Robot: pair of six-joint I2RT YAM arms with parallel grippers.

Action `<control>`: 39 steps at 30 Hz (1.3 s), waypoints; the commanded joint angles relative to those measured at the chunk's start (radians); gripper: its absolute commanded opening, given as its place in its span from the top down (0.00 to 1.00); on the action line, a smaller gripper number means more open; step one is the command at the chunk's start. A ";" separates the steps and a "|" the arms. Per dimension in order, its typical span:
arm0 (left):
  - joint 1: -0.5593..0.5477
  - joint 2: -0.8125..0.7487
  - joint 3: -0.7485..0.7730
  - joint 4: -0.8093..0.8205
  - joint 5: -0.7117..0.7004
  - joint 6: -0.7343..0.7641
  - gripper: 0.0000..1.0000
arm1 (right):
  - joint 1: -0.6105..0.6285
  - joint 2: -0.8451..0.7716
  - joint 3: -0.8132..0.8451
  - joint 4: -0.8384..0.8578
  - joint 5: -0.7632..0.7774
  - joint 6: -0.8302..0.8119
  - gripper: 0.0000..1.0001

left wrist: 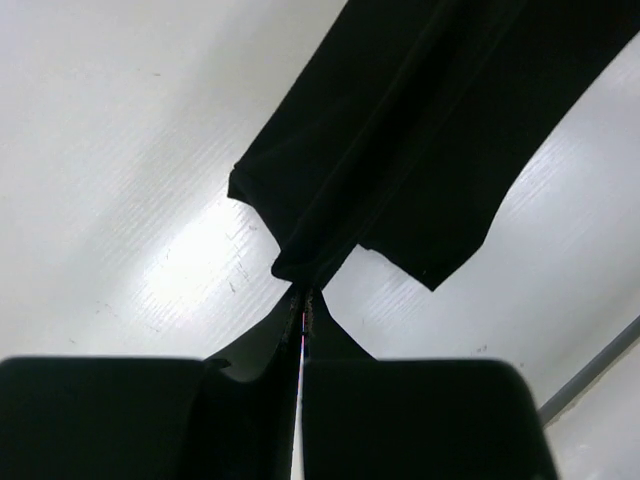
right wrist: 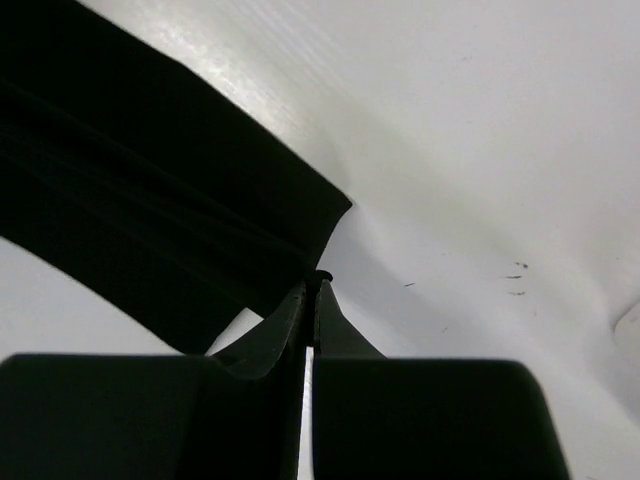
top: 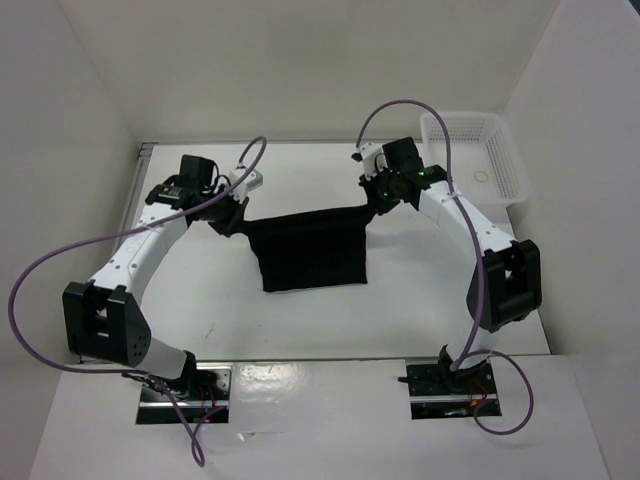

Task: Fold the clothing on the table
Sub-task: Fold the skirt

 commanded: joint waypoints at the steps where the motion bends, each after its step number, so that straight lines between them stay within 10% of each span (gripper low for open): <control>1: -0.004 -0.055 -0.056 -0.003 -0.032 0.079 1.00 | 0.027 -0.080 -0.027 -0.085 -0.032 -0.079 1.00; 18: -0.127 -0.167 -0.206 -0.067 -0.116 0.176 0.97 | 0.131 -0.050 -0.142 -0.294 -0.076 -0.257 0.99; 26: -0.168 -0.330 -0.245 -0.076 -0.197 0.185 0.82 | 0.166 -0.083 -0.151 -0.357 -0.102 -0.298 0.76; 31: -0.168 -0.487 -0.280 -0.064 -0.228 0.185 0.63 | 0.197 -0.125 -0.160 -0.388 -0.079 -0.298 0.32; 39: -0.168 -0.587 -0.289 -0.041 -0.326 0.067 0.54 | 0.264 -0.143 -0.122 -0.429 -0.116 -0.272 0.23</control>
